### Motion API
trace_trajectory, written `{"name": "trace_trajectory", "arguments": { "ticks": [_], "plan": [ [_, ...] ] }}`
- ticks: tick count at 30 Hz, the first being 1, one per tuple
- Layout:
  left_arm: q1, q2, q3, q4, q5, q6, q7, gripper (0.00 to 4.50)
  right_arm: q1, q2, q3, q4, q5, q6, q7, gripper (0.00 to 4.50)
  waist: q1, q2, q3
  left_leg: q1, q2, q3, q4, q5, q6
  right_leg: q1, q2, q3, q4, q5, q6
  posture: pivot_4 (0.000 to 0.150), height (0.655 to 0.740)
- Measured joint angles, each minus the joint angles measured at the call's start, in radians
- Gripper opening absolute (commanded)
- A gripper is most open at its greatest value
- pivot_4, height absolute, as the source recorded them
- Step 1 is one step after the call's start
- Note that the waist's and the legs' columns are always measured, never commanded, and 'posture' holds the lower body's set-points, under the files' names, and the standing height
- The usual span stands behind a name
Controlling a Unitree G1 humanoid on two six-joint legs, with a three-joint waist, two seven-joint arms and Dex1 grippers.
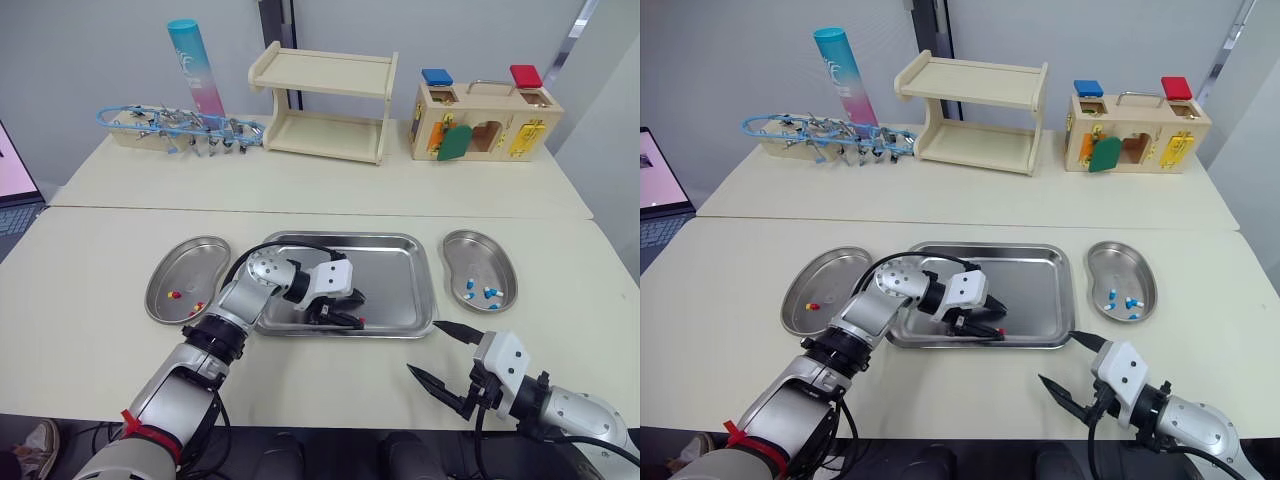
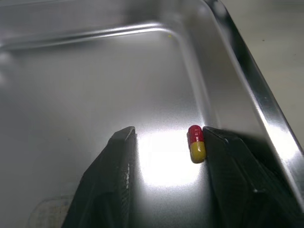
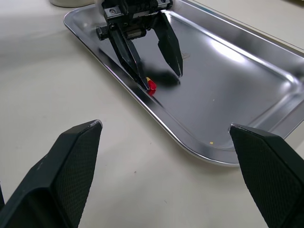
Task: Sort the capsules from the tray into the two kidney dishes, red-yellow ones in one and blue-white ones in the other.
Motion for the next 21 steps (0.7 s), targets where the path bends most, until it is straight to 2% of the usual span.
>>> {"name": "trace_trajectory", "arguments": {
  "ticks": [5,16,21],
  "plan": [
    [0.015,0.001,-0.004,-0.030,0.000,0.022,-0.014,0.03,-0.014,0.000,0.001,0.000,0.000,0.003,0.000,4.50,0.000,0.000,0.000,0.000,0.000,0.000,0.000,0.000,0.000,0.000,0.000,0.000,0.000,0.000,0.000,0.150,0.7400],
    [0.023,0.005,0.002,-0.061,-0.017,0.088,-0.006,0.03,-0.039,0.000,0.003,0.000,0.001,0.019,0.001,4.50,0.000,0.000,0.000,0.000,0.000,0.000,0.000,0.000,0.000,0.000,0.000,0.000,0.000,0.000,0.000,0.150,0.7400],
    [0.054,0.069,0.123,-0.239,-0.135,0.274,0.020,0.03,-0.064,0.000,0.014,0.004,0.001,0.020,0.008,4.50,-0.005,0.000,0.000,0.000,0.000,-0.001,0.000,0.000,0.000,0.000,0.000,0.000,0.001,0.000,0.000,0.150,0.7400]
  ]
}}
